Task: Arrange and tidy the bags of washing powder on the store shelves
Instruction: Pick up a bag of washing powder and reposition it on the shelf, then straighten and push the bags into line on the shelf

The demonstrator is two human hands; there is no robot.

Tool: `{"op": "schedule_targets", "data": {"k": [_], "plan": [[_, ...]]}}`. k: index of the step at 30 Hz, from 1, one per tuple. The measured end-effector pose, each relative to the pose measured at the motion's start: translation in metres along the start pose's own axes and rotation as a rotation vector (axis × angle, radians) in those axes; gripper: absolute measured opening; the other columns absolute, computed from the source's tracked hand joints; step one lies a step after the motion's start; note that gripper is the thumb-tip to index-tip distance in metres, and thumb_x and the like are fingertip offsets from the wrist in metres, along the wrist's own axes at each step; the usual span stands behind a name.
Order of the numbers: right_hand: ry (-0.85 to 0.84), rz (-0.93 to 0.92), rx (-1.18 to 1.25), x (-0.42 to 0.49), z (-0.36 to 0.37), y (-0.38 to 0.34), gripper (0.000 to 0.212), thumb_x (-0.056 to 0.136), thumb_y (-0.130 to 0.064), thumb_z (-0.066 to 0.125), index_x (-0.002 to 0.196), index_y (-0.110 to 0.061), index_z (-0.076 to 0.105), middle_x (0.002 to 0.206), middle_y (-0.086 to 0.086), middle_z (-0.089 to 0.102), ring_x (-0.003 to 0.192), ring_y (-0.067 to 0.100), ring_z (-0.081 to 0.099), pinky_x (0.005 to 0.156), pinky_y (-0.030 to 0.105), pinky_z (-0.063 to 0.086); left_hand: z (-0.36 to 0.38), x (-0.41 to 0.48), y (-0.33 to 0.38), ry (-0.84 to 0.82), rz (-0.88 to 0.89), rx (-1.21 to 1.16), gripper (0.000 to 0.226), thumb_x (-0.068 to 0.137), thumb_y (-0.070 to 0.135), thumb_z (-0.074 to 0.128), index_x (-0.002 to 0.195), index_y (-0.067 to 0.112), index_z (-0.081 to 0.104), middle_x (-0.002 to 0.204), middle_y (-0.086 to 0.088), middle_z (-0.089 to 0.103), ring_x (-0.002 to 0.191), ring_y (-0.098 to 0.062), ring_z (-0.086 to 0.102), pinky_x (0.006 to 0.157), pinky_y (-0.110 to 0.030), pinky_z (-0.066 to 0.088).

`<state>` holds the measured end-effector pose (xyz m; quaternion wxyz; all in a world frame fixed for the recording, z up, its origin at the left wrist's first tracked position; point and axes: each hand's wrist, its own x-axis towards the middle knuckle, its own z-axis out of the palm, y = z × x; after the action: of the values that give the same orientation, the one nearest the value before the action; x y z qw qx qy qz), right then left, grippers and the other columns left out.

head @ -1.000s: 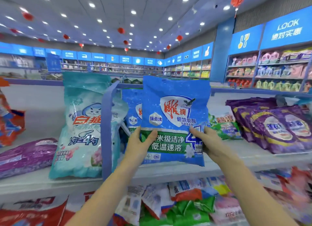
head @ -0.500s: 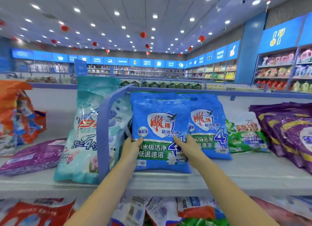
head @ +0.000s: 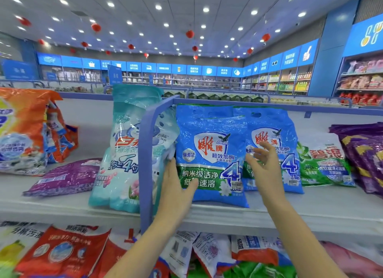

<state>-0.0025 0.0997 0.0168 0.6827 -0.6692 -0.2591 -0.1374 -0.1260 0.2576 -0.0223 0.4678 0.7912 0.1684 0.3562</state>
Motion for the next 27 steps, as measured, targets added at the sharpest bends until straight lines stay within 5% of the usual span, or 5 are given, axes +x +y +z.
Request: {"op": "schedule_targets", "data": {"k": [5,11,14,18,27], "plan": [[-0.002,-0.211,0.050,-0.040,0.003,-0.033,0.029,0.091,-0.005,0.057,0.112,-0.025,0.051,0.110,0.001,0.061,0.103,0.010,0.058,0.091,0.022,0.046,-0.045,-0.056,0.002,-0.038,0.220,-0.046,0.054,0.086,0.038,0.061,0.135,0.038,0.040,0.137,0.027,0.043,0.129,0.008,0.037,0.109,-0.019,0.033],[-0.018,-0.346,0.098,-0.088,0.035,-0.070,0.025,0.090,-0.003,0.054,0.093,-0.027,0.056,0.084,-0.009,0.067,0.079,0.011,0.063,0.077,0.016,0.050,-0.154,-0.079,-0.009,0.160,0.262,-0.161,0.018,0.072,0.045,0.058,0.088,0.041,0.066,0.080,0.006,0.071,0.071,-0.011,0.068,0.068,-0.019,0.053],[-0.051,-0.352,0.105,-0.103,0.059,-0.082,0.005,0.088,-0.031,0.056,0.092,-0.028,0.057,0.082,-0.012,0.066,0.071,0.009,0.063,0.074,0.013,0.050,-0.210,-0.072,-0.028,0.283,0.237,-0.131,0.011,0.075,0.042,0.064,0.083,0.034,0.066,0.072,0.001,0.070,0.063,-0.012,0.066,0.061,-0.019,0.052],[-0.101,-0.211,0.003,-0.108,0.089,-0.077,0.054,0.060,-0.074,0.065,0.085,-0.027,0.064,0.068,-0.020,0.065,0.057,0.002,0.061,0.071,0.024,0.051,-0.288,-0.053,-0.062,0.428,0.205,-0.104,0.020,0.089,0.010,0.057,0.075,0.022,0.064,0.065,0.003,0.067,0.057,-0.010,0.061,0.059,-0.017,0.050],[-0.256,-0.327,-0.066,-0.166,0.268,-0.094,0.003,0.083,-0.040,0.058,0.083,-0.036,0.057,0.078,-0.013,0.065,0.069,0.004,0.062,0.066,0.013,0.048,-0.407,-0.024,-0.132,0.382,0.099,-0.080,0.030,0.094,0.011,0.054,0.073,0.029,0.066,0.068,0.001,0.067,0.063,-0.017,0.062,0.064,-0.028,0.050]]}}
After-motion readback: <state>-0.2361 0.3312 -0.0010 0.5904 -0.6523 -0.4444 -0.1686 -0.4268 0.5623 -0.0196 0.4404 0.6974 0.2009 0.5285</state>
